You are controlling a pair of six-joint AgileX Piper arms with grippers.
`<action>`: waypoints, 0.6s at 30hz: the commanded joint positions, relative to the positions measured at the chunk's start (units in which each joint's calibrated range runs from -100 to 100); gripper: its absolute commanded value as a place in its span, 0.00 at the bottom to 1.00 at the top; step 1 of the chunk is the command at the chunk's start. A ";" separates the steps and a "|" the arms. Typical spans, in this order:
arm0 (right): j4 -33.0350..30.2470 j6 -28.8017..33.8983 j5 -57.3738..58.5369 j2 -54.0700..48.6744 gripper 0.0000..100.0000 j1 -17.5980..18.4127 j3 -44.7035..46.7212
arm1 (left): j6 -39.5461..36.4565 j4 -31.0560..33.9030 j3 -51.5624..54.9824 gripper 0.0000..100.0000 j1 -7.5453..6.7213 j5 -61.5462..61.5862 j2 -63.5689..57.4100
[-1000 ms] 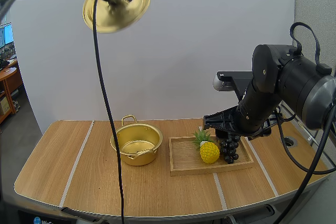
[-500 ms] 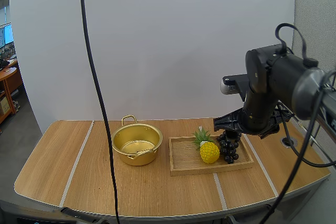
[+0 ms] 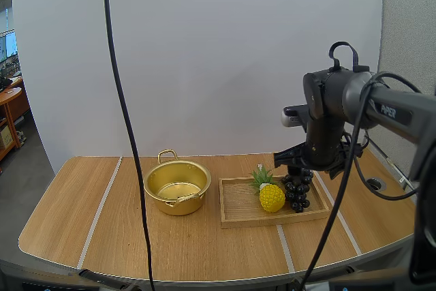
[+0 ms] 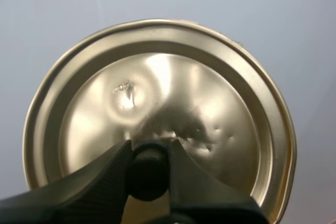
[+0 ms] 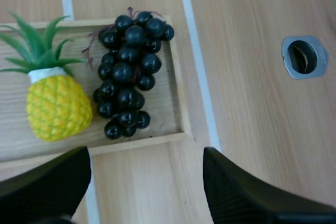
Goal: Open the pot, put the grape inside, and close it
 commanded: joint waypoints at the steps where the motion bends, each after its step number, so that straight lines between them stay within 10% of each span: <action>1: 4.50 -7.22 -4.50 6.71 1.00 -5.01 -4.92 | 0.33 0.72 -0.41 0.00 -0.05 -2.04 -0.16; 18: 18.95 -20.57 -9.06 25.50 1.00 -9.56 -14.41 | 0.33 0.72 -0.41 0.00 -0.05 -2.04 -0.16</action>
